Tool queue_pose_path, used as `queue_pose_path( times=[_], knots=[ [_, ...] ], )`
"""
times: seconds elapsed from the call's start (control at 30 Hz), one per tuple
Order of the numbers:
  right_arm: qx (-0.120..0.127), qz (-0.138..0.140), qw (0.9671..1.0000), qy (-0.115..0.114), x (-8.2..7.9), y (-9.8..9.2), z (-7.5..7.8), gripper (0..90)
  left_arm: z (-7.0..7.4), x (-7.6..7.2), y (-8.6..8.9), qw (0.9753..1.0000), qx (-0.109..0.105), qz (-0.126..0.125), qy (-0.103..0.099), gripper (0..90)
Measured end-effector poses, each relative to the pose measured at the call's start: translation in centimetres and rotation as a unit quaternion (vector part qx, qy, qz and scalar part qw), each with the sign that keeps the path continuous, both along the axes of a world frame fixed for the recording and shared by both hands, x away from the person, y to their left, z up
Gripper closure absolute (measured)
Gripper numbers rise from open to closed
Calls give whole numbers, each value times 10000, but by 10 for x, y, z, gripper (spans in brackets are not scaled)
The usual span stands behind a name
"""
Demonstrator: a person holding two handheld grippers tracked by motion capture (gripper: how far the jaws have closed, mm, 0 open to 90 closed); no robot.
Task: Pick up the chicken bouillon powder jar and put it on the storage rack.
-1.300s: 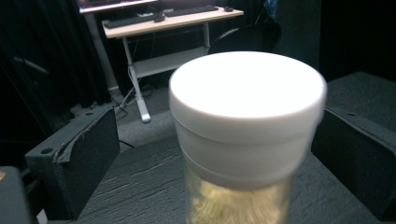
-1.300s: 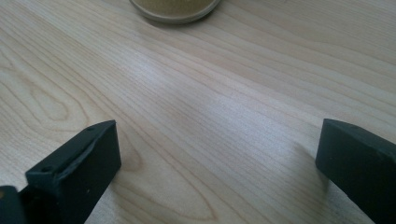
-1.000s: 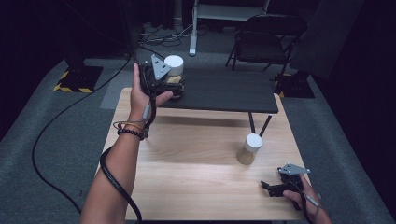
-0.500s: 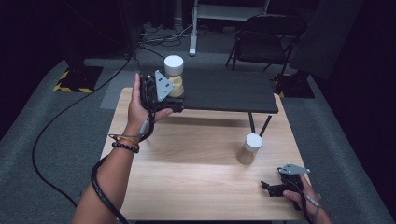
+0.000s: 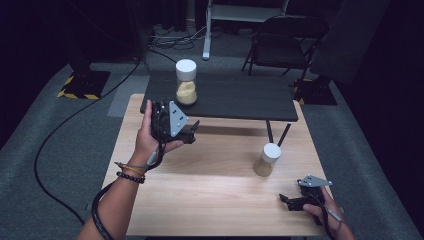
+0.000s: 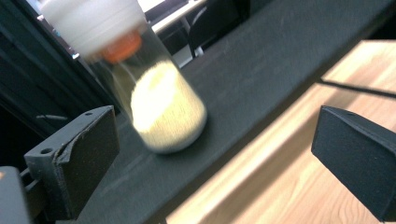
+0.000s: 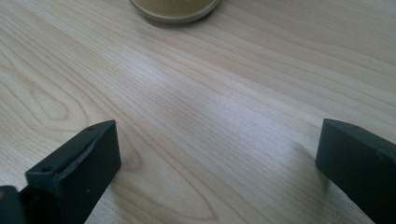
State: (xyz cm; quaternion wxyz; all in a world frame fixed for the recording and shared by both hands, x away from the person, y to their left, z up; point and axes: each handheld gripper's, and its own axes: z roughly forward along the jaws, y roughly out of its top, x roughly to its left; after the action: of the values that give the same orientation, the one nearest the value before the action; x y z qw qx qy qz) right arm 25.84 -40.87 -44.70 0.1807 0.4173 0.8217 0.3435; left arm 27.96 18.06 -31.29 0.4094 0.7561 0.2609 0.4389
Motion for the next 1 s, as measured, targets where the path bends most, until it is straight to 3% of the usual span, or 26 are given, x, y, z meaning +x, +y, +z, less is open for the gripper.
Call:
queue_pose_path(
  times=[0.43,0.67,1.0],
  knots=[
    [0,0,10000,0,0,0,0,0,-37,-13,5,9988,225,42,424,12],
    [0,1,10000,-1,0,0,0,0,-51,-17,9,9975,220,46,673,12],
    [0,0,10000,0,0,0,0,0,-77,-19,9,9919,433,97,1190,14]
  ],
)
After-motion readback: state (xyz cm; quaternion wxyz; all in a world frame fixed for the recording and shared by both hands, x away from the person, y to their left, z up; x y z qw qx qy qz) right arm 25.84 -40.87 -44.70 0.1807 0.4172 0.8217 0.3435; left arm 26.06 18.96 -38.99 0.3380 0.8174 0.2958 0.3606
